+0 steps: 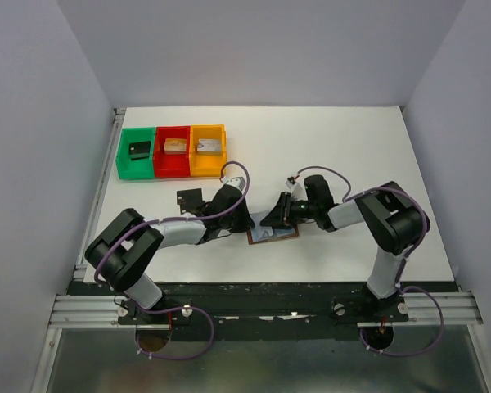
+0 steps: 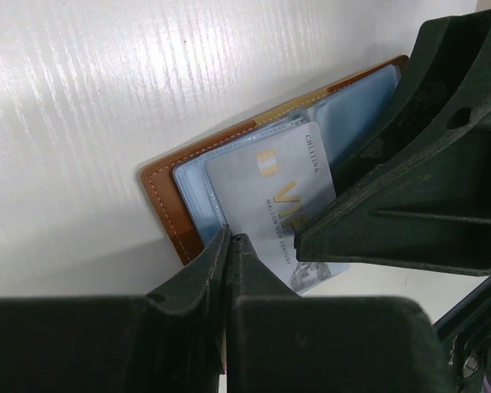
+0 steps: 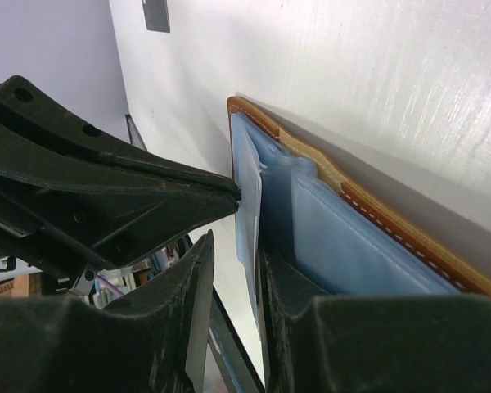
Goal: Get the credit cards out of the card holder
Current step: Remove the credit card from the card holder.
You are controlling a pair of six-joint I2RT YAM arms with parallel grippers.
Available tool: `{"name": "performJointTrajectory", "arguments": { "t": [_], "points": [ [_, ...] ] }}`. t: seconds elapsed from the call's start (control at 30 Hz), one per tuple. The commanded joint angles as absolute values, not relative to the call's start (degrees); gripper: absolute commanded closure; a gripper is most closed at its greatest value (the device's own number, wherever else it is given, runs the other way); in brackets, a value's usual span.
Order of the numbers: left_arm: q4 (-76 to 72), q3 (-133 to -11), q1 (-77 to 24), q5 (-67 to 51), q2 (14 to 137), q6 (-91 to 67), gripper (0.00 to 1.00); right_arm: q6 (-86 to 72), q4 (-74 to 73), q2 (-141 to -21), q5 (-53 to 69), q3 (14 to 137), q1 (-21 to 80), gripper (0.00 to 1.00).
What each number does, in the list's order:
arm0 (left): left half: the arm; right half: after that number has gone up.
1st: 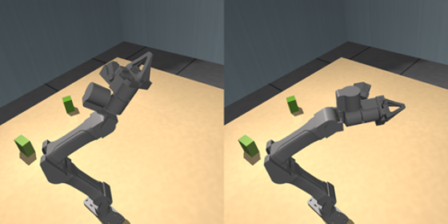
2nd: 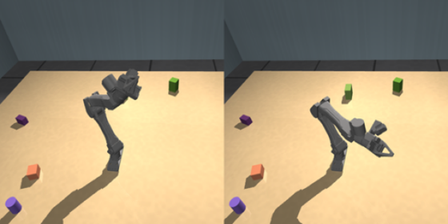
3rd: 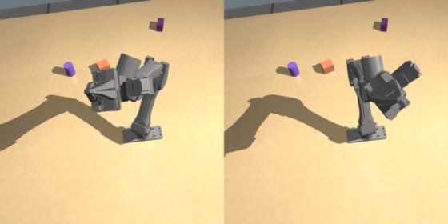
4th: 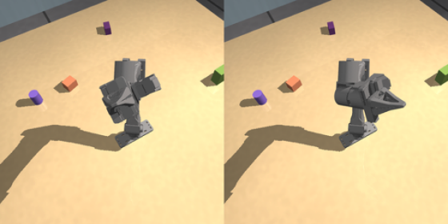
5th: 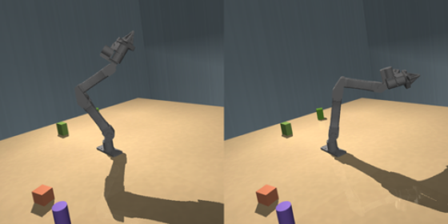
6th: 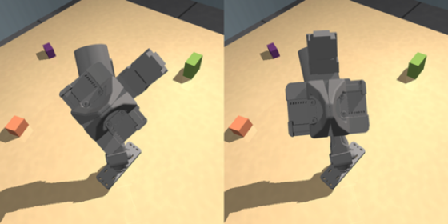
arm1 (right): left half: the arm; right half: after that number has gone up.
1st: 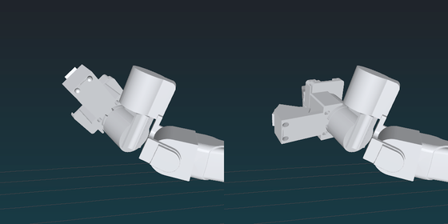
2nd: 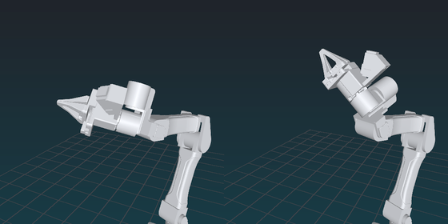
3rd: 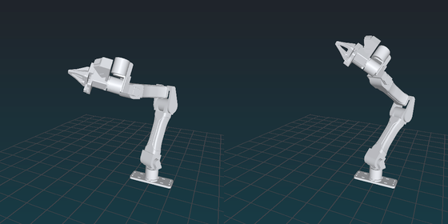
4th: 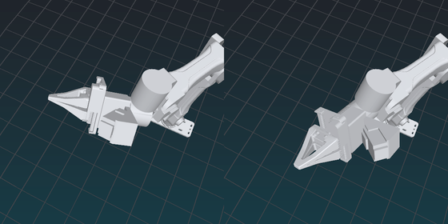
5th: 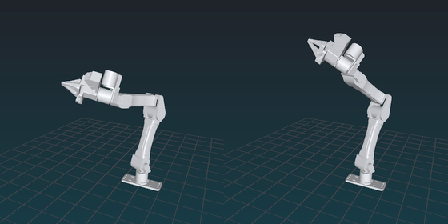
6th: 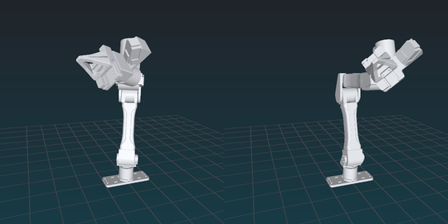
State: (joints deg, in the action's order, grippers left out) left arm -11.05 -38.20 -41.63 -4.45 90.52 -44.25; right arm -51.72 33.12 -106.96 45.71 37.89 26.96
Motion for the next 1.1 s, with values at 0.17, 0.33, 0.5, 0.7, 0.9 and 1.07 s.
{"name": "performJointTrajectory", "arguments": {
  "t": [0.17,0.33,0.5,0.7,0.9,1.07],
  "points": [
    [-8.35,-36.74,-42.10,-2.20,89.47,-44.39,0.82,-46.94,26.02,-102.57,43.86,38.58,27.33,0.66],
    [-8.09,-36.91,-42.10,-2.20,89.73,-44.30,0.81,-45.62,23.47,-101.17,43.16,38.94,27.25,0.66],
    [-7.65,-36.91,-42.10,-1.76,89.65,-44.21,0.90,-44.56,21.45,-99.93,42.54,39.11,27.07,0.67],
    [-6.85,-37.35,-42.01,-1.32,90.00,-44.30,1.00,-44.03,20.39,-98.88,42.28,39.02,26.81,0.68],
    [-6.50,-37.35,-41.66,-1.50,90.44,-44.47,1.00,-43.42,19.34,-98.09,42.19,39.20,26.46,0.70],
    [-6.07,-37.35,-41.48,-1.49,90.70,-44.74,1.00,-42.80,18.72,-97.56,42.01,38.94,25.84,0.70]
  ]
}}
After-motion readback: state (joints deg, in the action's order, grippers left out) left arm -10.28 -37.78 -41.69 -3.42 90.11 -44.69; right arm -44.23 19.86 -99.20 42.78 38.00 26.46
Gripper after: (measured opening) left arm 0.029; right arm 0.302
